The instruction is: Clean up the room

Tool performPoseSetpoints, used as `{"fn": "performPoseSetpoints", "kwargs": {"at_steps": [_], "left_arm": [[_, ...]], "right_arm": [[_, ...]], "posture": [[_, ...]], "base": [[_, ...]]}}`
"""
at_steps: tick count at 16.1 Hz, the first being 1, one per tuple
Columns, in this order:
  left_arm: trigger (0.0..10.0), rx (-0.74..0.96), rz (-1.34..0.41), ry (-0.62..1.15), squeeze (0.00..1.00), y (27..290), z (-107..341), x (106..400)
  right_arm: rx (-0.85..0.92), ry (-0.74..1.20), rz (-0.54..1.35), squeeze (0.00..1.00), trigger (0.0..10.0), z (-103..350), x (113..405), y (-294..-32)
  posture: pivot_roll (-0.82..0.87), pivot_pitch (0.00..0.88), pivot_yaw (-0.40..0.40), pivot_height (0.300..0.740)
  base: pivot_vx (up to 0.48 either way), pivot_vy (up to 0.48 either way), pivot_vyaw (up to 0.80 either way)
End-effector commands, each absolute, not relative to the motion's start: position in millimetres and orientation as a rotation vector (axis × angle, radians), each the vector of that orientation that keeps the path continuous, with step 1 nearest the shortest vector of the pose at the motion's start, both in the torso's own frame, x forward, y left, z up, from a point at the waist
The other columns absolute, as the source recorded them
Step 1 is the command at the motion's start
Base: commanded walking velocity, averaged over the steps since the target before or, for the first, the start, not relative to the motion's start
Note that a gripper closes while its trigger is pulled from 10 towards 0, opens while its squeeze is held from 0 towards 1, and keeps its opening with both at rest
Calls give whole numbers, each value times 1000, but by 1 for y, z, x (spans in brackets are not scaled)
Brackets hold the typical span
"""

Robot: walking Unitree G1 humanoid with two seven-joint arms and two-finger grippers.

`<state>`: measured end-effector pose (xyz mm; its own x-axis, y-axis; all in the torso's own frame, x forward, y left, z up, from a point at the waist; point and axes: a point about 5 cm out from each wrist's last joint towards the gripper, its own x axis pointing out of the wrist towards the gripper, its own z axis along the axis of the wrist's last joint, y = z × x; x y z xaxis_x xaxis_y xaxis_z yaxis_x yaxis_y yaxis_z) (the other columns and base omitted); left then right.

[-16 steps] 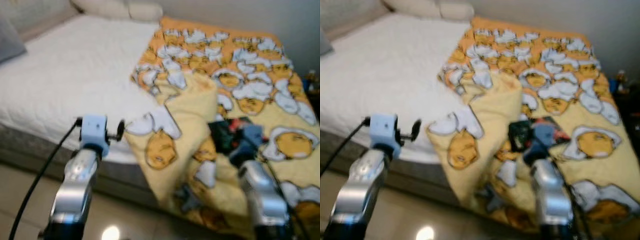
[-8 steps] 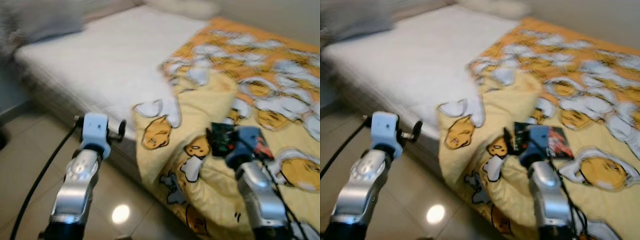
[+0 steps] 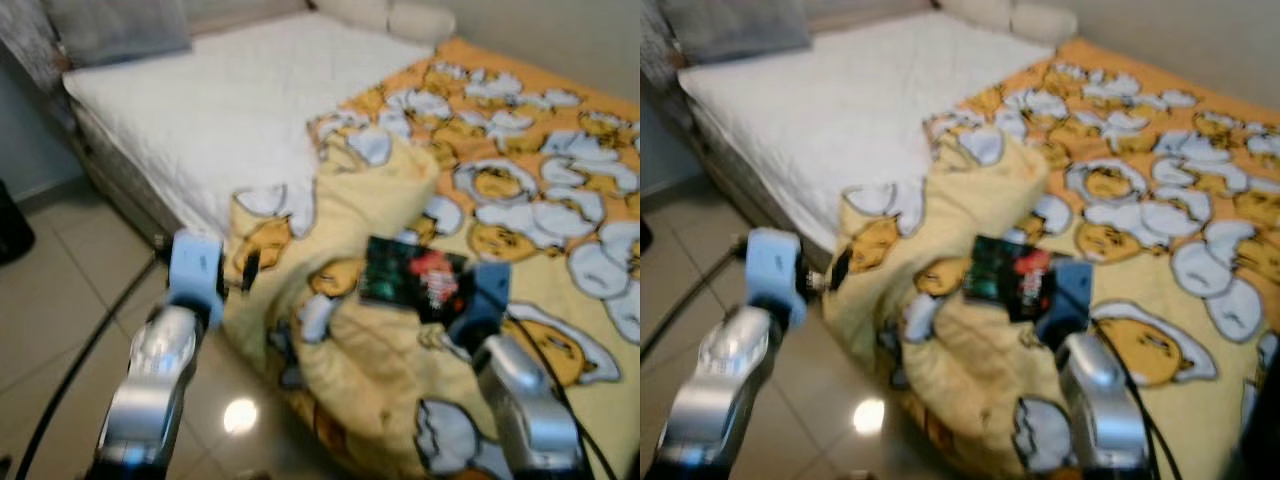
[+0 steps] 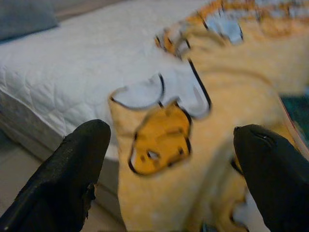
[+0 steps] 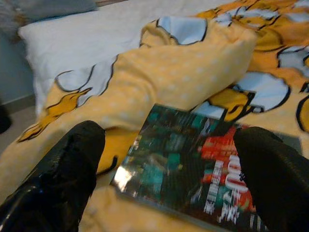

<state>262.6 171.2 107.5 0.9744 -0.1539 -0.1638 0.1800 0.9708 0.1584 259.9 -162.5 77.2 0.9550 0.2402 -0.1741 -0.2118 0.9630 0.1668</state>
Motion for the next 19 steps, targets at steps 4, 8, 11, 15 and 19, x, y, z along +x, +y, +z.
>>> {"fn": "performPoseSetpoints", "kwargs": {"at_steps": [4, 8, 11, 15, 19], "left_arm": [[10000, 228, -316, 182, 1000, 167, 104, 254], [10000, 321, -600, 277, 1000, 163, 97, 253], [10000, 359, -694, 318, 1000, 169, 95, 254], [10000, 360, -772, 347, 1000, 173, 96, 253], [10000, 334, -844, 356, 1000, 175, 99, 250]], "right_arm": [[270, 291, 92, 1000, 10000, 70, 261, -180], [512, 439, 126, 0, 10000, 58, 277, -170], [589, 604, 206, 0, 10000, 46, 285, -156], [774, 688, 115, 0, 10000, 33, 300, -154], [952, 653, -3, 0, 10000, 24, 308, -161]], "posture": [[5, 0, 24, 740], [-11, 0, 51, 740], [-6, 0, 59, 740], [15, 0, 60, 740], [24, 0, 71, 740]], "base": [[0, 0, 0], [0, 0, 0], [0, 0, 0], [0, 0, 0], [0, 0, 0]]}}
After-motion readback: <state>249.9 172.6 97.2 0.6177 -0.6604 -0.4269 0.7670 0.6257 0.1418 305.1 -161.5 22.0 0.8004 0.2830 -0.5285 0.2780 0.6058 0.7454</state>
